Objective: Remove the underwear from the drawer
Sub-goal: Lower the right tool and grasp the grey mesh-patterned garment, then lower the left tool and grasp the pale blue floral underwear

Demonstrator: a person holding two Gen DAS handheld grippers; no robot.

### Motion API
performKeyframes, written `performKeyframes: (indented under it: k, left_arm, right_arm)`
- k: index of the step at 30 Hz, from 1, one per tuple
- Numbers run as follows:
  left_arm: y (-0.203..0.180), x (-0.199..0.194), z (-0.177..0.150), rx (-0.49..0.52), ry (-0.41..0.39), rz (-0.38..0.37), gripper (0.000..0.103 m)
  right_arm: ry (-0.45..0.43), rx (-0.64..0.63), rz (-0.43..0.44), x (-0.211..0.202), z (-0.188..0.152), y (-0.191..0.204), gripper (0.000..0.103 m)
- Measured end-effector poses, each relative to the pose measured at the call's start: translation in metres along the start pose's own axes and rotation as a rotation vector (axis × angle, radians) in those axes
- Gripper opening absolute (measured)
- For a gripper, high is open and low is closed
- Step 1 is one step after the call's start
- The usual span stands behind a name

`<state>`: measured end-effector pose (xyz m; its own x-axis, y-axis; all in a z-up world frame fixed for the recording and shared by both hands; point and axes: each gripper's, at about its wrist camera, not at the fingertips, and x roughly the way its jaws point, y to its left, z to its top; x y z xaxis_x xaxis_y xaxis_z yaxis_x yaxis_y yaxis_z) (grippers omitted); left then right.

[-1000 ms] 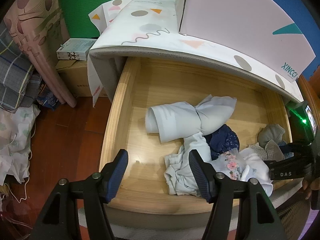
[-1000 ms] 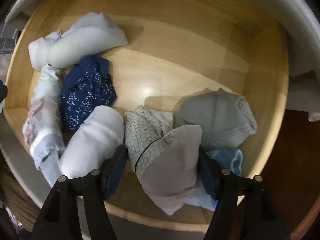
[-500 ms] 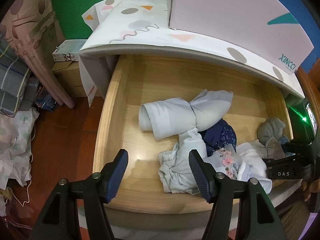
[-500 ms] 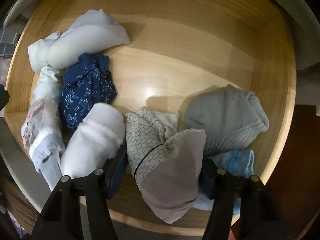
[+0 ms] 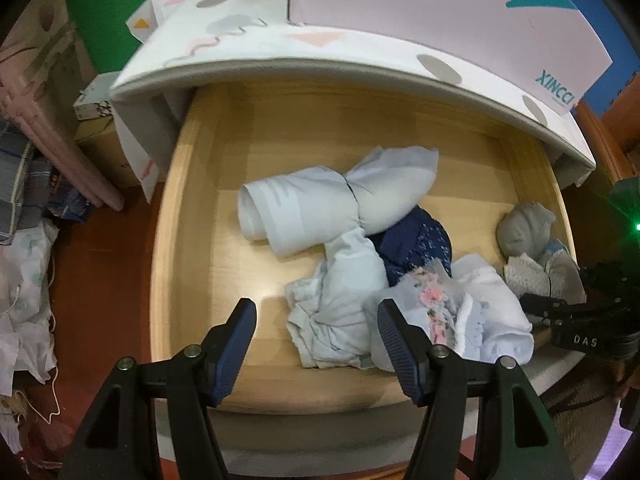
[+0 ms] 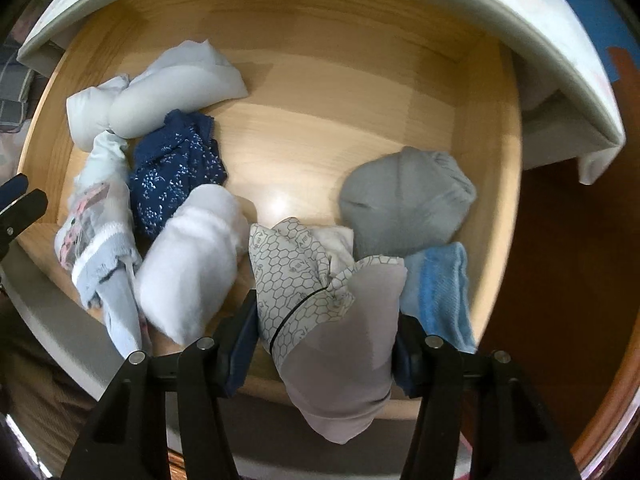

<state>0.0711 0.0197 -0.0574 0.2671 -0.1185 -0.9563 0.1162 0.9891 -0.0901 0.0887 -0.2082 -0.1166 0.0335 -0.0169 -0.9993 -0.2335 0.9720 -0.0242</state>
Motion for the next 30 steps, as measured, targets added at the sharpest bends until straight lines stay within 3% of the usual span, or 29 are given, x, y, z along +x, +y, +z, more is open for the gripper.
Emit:
performKeyframes:
  k: [10,15,23,30]
  left_arm:
    - [-0.016,0.015,0.004,-0.055,0.114,-0.122,0.065]
    - [-0.035,0.023,0.01,-0.055,0.145,-0.122,0.065]
    - [-0.06,0.044,0.01,-0.063,0.198,-0.113,0.065]
    - [-0.079,0.051,0.002,0.019,0.169,-0.055,0.061]
  right_arm:
    - [-0.032,0.067,0.089,0.0,-0.01,-0.013,0.053]
    - [-0.033,0.059,0.1,-0.005,-0.006,-0.035,0.053]
    - [-0.029,0.072,0.118,-0.006,-0.005,-0.036,0.054]
    - [-0.023,0.073,0.126,-0.005,-0.004,-0.037,0.054]
